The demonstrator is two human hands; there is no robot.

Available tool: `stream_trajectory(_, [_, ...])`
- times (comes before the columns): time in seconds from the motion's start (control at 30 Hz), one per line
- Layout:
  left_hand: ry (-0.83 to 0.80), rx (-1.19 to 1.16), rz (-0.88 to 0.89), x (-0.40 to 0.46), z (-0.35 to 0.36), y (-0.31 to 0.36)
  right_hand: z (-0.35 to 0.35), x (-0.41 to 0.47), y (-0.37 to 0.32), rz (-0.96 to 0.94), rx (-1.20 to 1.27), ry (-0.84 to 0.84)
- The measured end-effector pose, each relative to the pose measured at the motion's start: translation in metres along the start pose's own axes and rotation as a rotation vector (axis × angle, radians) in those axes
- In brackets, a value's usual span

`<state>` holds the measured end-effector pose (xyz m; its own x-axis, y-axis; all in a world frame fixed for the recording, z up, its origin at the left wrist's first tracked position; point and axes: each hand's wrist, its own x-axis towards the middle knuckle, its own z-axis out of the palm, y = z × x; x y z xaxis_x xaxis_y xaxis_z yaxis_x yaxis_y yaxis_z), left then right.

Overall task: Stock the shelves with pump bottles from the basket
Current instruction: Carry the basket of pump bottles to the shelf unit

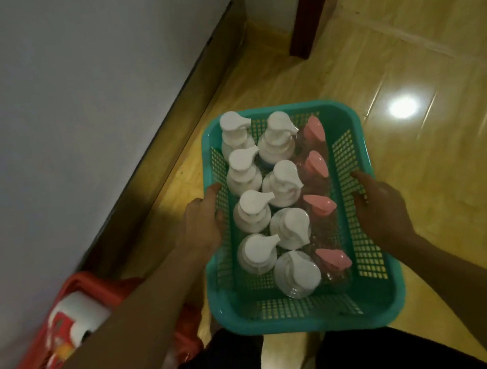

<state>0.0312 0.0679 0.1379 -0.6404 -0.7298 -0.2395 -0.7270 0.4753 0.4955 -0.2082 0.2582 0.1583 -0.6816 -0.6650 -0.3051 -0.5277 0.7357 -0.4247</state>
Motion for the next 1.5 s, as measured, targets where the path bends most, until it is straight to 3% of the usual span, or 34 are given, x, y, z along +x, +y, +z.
stream_trajectory(0.33, [0.028,-0.029,-0.01,-0.073,-0.146,0.112,-0.147,-0.073,-0.037,-0.071,0.016,0.076])
stream_trajectory(0.73, [-0.02,0.012,0.074,-0.08,-0.201,0.179,-0.211,-0.123,-0.033,-0.022,0.051,0.198])
stream_trajectory(1.17, [-0.228,0.054,0.443,-0.078,-0.211,0.262,-0.222,-0.228,-0.001,0.273,0.236,0.449])
stream_trajectory(1.5, [-0.43,0.184,0.792,-0.128,-0.116,0.404,-0.236,-0.367,0.103,0.686,0.284,0.675])
